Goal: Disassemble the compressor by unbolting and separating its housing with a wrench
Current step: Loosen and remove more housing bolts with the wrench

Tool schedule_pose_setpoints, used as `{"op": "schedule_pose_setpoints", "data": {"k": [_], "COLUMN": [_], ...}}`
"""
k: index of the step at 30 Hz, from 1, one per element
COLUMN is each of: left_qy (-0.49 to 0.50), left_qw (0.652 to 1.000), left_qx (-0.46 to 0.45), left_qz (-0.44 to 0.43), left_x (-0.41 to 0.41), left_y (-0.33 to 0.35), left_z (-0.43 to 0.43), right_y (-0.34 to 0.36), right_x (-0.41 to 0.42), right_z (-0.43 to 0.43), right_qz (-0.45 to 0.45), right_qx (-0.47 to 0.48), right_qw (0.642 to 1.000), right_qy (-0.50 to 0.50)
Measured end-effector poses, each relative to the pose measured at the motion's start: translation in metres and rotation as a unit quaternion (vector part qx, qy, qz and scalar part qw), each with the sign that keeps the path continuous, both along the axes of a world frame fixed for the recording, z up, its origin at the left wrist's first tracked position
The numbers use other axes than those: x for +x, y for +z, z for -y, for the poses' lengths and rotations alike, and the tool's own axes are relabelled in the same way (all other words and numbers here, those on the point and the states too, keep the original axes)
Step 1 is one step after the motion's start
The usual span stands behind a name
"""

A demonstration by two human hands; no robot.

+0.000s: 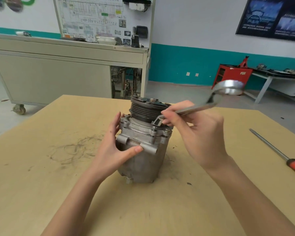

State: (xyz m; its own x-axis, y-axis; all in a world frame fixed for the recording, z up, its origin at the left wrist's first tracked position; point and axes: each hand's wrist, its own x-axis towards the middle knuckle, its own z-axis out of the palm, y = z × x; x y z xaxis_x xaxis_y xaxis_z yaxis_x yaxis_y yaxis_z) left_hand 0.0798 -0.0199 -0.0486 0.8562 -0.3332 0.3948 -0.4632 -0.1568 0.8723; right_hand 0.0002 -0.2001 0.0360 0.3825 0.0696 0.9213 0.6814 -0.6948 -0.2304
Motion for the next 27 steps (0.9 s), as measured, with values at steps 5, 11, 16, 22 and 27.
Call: {"op": "schedule_pose_setpoints", "data": {"k": [5,11,16,22,27], "left_qy": [0.003,0.008,0.011,0.009,0.004], "left_qw": [1.000,1.000,1.000,0.999,0.999], "left_qx": [-0.004,-0.004,0.005,-0.014,-0.026], "left_qz": [0.010,0.026,0.029,0.039,0.034], "left_x": [0.000,0.004,0.007,0.005,0.004], "left_y": [-0.002,-0.006,-0.010,-0.011,-0.011], "left_z": [0.000,0.001,0.001,0.000,0.000], "right_y": [0.009,0.011,0.007,0.006,0.014], "right_x": [0.002,0.002,0.007,0.001,-0.002], "right_z": [-0.020,-0.035,-0.058,-0.043,-0.035], "right_qz": [0.056,0.074,0.104,0.069,0.017], "right_qx": [-0.136,-0.212,-0.245,-0.179,-0.094], "right_qw": [0.984,0.957,0.934,0.958,0.985], "right_qy": [-0.102,-0.186,-0.240,-0.211,-0.144]}}
